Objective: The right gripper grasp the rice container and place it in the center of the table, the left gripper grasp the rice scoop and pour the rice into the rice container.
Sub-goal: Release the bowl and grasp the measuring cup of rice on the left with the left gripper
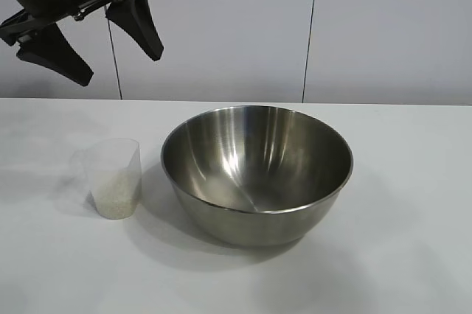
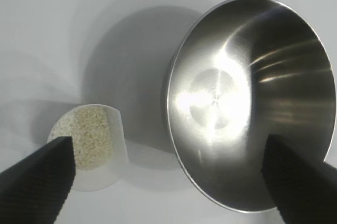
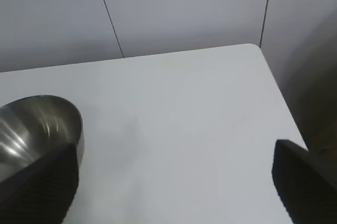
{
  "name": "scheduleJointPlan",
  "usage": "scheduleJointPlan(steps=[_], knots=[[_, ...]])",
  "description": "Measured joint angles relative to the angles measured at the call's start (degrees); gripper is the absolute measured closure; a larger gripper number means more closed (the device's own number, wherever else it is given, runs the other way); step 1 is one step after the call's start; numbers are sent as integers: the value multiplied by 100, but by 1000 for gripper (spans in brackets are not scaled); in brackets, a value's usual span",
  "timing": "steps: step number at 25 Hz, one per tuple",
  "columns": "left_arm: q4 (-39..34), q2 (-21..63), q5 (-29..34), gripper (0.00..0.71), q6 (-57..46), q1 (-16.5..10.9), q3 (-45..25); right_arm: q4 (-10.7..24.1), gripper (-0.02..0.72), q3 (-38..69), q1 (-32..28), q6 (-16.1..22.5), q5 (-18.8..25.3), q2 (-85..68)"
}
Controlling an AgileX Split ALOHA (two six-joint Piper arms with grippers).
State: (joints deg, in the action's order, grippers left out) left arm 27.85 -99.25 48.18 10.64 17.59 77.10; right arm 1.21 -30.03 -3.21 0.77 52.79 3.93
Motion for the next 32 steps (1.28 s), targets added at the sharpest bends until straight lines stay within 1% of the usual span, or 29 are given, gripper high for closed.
scheduleJointPlan(steps=[3,15,26,29,32], knots=[[0,0,0,16,0,0,0,51,9,251,0,0,6,-165],[0,0,0,16,6,0,0,75,9,270,0,0,27,-165],[0,0,0,16,6,0,0,100,9,227,0,-44,372,-165],[0,0,0,16,6,0,0,106,9,227,0,-77,670,-165],[0,0,0,16,11,0,0,159,9,248,0,-77,757,-165]])
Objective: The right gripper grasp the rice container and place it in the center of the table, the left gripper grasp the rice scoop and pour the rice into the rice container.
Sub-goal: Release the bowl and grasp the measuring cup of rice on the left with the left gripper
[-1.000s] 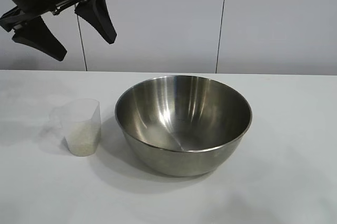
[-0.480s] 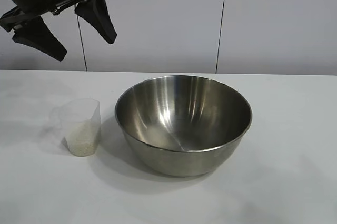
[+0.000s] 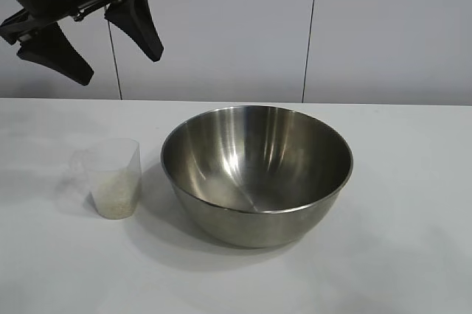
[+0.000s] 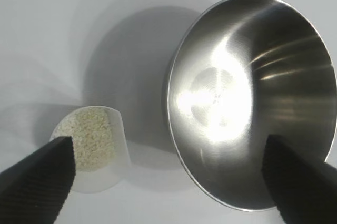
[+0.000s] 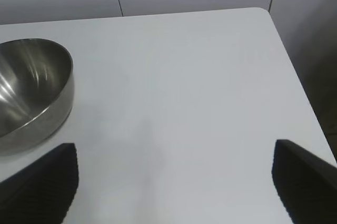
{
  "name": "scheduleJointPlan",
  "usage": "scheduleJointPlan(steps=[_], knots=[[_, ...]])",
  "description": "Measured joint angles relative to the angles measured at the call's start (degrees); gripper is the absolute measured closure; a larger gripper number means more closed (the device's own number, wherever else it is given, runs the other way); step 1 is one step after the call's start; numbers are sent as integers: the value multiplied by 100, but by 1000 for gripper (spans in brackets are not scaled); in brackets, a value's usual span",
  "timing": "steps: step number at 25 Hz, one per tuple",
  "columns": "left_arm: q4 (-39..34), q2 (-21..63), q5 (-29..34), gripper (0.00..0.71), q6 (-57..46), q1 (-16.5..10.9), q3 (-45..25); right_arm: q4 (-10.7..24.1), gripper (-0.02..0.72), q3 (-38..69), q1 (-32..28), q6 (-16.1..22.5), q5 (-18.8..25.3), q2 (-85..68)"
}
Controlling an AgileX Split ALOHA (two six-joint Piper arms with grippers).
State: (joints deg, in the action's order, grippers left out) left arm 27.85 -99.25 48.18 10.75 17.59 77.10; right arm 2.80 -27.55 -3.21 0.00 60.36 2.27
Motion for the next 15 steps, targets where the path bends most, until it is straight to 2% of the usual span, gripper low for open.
scheduleJointPlan(steps=[4,15], knots=[[0,0,0,16,0,0,0,118,9,87,0,0,103,0],[0,0,-23,16,2,0,0,128,9,89,0,0,124,-27]])
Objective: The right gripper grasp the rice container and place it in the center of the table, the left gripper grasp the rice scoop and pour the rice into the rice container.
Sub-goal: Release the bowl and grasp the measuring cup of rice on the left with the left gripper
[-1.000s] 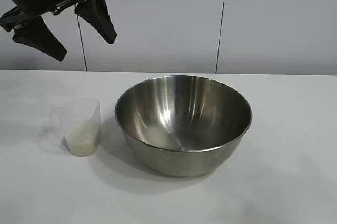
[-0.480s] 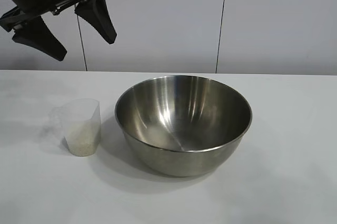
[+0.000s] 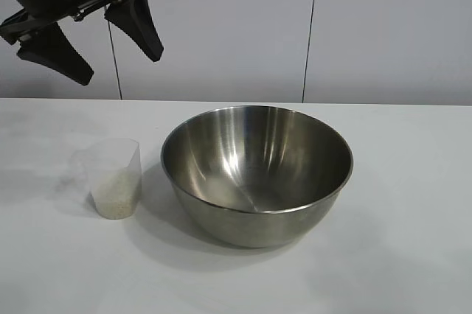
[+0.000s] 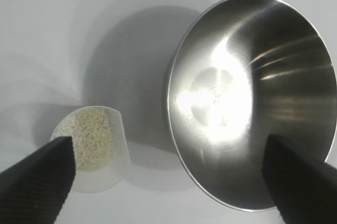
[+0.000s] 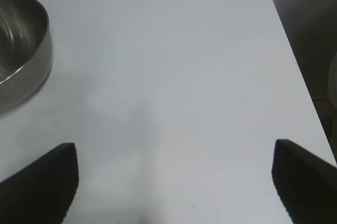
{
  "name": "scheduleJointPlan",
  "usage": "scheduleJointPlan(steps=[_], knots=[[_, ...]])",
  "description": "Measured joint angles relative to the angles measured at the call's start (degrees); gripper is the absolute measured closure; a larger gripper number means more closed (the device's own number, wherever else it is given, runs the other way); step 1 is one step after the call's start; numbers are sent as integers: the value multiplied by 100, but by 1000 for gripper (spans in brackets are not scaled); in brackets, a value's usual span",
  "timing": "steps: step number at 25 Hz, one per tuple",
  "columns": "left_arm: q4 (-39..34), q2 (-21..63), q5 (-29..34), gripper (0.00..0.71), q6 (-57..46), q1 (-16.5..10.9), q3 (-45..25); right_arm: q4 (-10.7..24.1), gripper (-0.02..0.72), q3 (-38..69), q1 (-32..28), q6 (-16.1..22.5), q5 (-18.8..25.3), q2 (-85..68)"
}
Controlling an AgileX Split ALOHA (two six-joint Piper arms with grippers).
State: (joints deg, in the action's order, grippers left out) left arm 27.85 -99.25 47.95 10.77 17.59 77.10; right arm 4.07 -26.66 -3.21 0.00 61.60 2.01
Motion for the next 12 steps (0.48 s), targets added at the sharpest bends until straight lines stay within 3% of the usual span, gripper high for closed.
scheduleJointPlan(steps=[12], knots=[[0,6,-162,16,203,0,0,-18,9,0,0,0,15,-304]])
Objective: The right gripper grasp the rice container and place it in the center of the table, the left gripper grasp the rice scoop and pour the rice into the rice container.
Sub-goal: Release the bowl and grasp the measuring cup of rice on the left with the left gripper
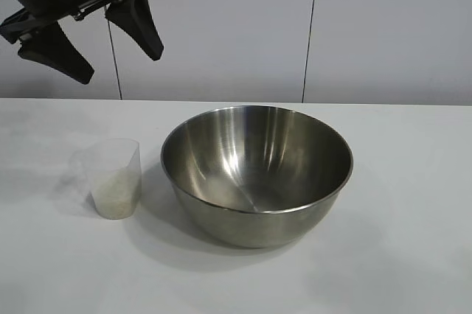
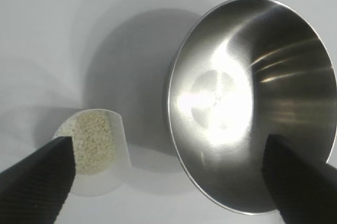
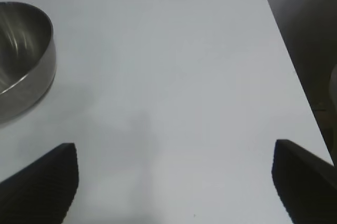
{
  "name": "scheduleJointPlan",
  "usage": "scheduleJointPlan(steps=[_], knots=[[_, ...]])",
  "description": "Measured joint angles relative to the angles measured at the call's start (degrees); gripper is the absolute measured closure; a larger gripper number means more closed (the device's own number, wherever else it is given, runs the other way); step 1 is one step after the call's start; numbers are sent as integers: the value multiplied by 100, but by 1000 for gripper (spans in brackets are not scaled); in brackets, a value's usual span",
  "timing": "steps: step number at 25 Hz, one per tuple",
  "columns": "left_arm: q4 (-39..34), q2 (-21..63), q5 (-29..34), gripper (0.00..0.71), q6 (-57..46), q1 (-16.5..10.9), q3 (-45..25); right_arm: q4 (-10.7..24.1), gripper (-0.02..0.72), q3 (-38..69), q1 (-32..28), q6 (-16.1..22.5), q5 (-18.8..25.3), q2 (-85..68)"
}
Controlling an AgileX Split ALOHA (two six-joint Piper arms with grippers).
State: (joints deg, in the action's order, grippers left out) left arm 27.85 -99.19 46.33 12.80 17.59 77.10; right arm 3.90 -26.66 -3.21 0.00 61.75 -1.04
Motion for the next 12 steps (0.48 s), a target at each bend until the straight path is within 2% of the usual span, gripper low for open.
scheduleJointPlan(steps=[4,7,10,12], knots=[[2,200,-445,16,478,0,-23,0,9,0,0,0,0,0],[10,456,-1020,16,886,0,-74,-4,9,0,0,0,0,0],[97,764,-1833,16,1293,0,-354,-4,9,0,0,0,0,0],[247,1014,-2559,29,1717,28,-778,-4,9,0,0,0,0,0]])
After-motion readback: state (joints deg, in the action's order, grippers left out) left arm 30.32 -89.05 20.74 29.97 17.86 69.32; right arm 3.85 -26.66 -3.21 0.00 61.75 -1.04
